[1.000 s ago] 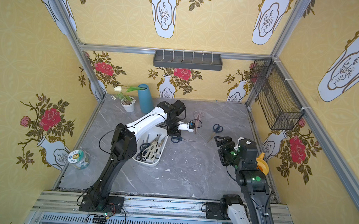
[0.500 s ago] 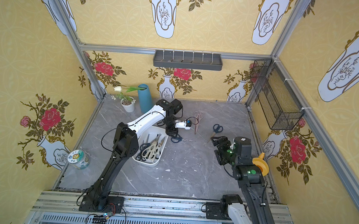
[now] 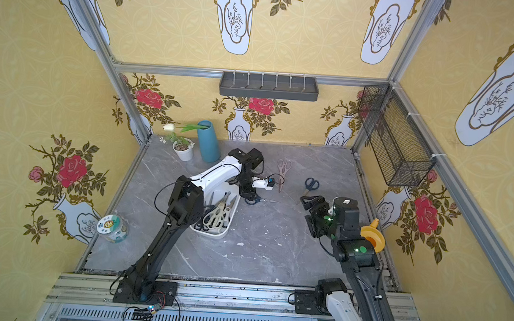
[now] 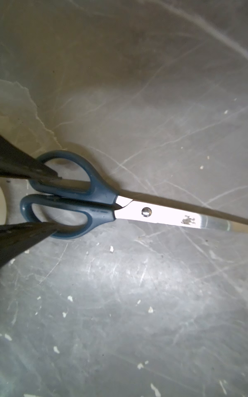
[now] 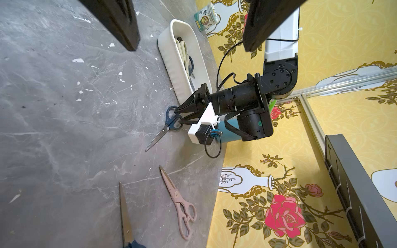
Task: Put the scissors into the storage box
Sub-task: Pick up the scissors from the center of the board.
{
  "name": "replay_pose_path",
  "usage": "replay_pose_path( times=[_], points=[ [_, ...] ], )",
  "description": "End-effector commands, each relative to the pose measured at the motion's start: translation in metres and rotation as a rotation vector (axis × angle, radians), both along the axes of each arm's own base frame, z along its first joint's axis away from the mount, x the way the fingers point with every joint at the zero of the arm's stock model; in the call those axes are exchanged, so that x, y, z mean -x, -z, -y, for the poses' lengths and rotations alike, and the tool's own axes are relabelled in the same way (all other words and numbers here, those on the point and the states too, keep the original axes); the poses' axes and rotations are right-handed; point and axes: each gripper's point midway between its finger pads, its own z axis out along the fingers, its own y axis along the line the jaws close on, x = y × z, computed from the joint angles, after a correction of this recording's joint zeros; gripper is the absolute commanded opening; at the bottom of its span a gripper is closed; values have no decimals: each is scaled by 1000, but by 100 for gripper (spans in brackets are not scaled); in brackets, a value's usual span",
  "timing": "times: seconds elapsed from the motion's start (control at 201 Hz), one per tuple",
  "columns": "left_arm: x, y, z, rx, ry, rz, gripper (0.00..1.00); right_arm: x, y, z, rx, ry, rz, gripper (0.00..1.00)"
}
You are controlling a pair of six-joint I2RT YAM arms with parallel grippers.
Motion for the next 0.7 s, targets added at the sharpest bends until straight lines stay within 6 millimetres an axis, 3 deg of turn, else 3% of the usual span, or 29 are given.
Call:
replay_pose_path(
  times=[0.0, 0.229, 0.363, 0.543, 0.692],
  points=[
    [0, 15, -3, -21, 30, -2, 38, -7, -6, 1, -4, 32, 32, 81],
    [3, 35, -8, -54, 47, 1, 41, -11, -2, -10, 5, 18, 29, 81],
    [2, 39, -8, -60, 51, 12, 27, -12, 1, -19, 22, 8, 26, 82],
    [5, 22, -1, -19, 56, 20, 18, -12, 3, -25, 65, 22, 27, 81],
    [7, -5, 9, 45, 36, 27, 16, -9, 4, -25, 88, 35, 24, 81]
  ],
)
